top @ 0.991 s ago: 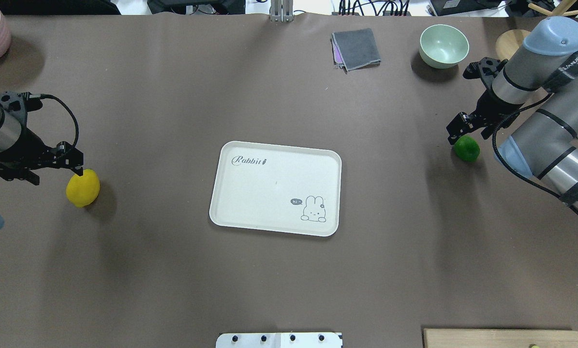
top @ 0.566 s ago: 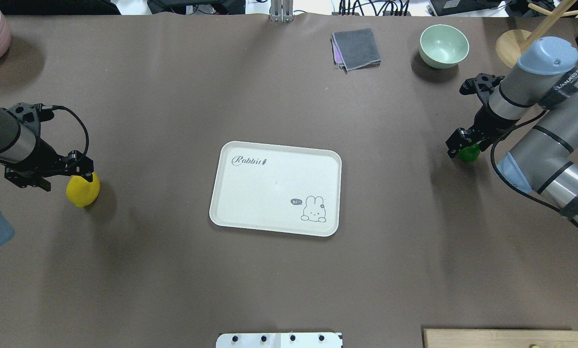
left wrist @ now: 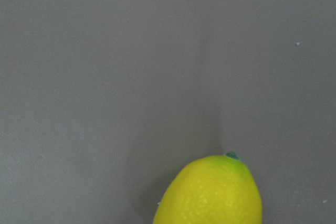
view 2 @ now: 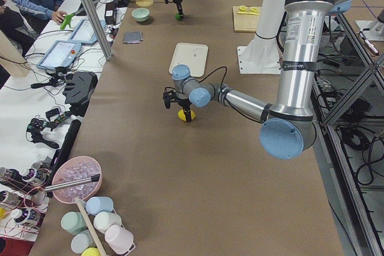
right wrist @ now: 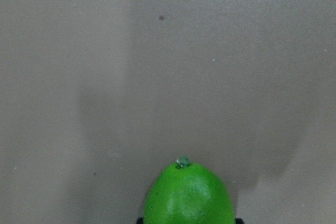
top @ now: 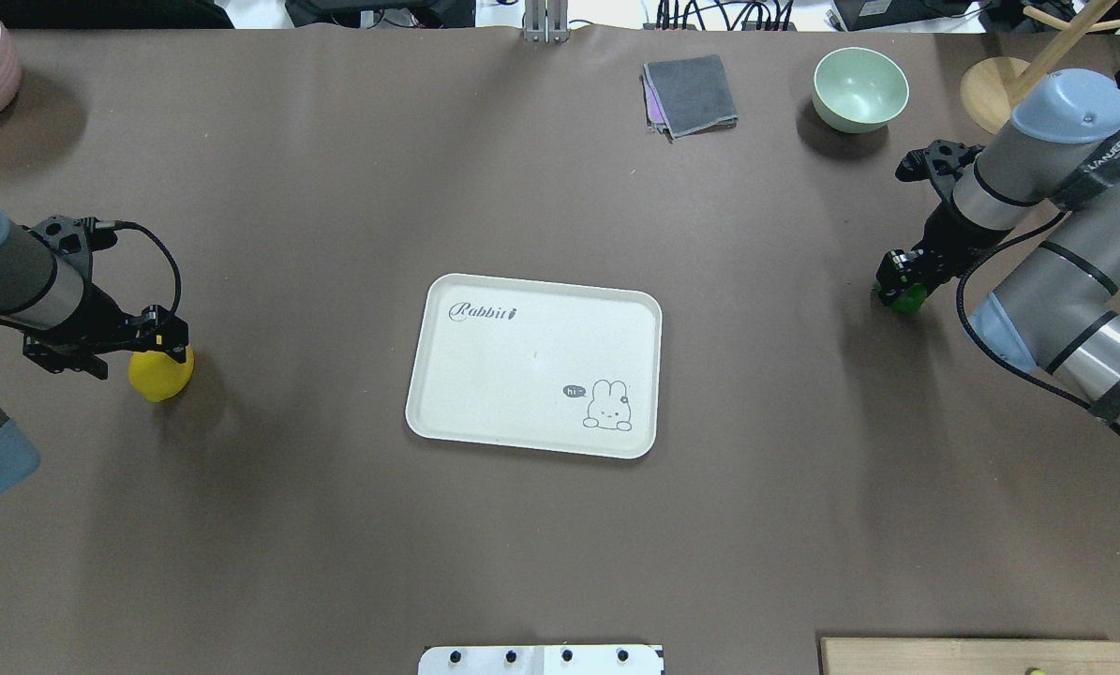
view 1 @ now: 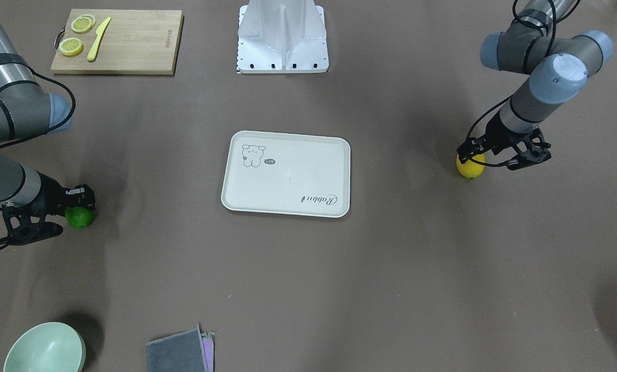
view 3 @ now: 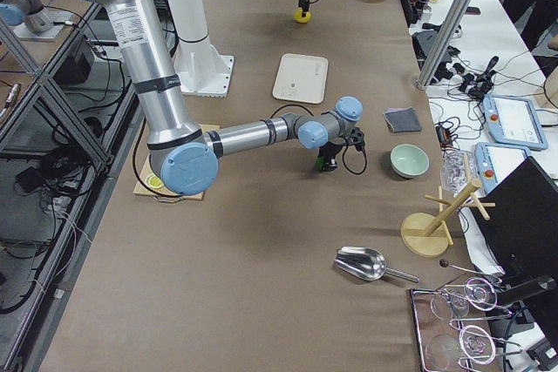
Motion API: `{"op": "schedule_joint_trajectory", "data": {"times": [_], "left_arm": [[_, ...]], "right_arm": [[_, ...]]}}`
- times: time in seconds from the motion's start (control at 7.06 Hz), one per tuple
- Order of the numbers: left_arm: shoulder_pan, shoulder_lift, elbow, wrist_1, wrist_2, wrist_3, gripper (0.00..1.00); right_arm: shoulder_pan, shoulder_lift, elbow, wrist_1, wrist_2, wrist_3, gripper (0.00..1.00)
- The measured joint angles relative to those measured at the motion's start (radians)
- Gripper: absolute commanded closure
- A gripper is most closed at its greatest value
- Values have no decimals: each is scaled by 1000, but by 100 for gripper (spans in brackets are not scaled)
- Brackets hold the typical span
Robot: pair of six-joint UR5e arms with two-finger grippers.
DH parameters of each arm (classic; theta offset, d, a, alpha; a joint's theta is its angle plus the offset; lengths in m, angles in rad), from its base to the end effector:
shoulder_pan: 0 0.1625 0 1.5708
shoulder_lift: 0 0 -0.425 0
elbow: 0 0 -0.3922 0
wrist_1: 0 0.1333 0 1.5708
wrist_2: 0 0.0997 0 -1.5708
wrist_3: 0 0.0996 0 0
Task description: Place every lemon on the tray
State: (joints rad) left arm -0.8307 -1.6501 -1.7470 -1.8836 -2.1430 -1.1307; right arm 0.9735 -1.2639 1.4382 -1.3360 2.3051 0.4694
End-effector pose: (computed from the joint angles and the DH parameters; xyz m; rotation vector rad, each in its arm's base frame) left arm 0.3071 -0.4539 0.5040 -0.1201 0.7756 -0.2078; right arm -0.3024 -0.5629 0.5278 -0.0319 -0.8237 -0.2708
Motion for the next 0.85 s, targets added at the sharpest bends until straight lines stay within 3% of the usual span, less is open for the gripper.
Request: {"op": "schedule_joint_trajectory", "data": {"times": [0.14,0.28,0.42,0.85], "left_arm": [[1,0,6,-14,8,-5,66],[2,1,10,-23,12,-13,91],[2,1,10,-27,13,-19,100],[0,4,-15,-23,0,-23,100]], "right_arm": [[3,3,3,-1,6,0,88],[10,10,9,-3,21,1,87],[19,24,19,-4,41,1,87],[-12,85,93,0,114,4,84]]}}
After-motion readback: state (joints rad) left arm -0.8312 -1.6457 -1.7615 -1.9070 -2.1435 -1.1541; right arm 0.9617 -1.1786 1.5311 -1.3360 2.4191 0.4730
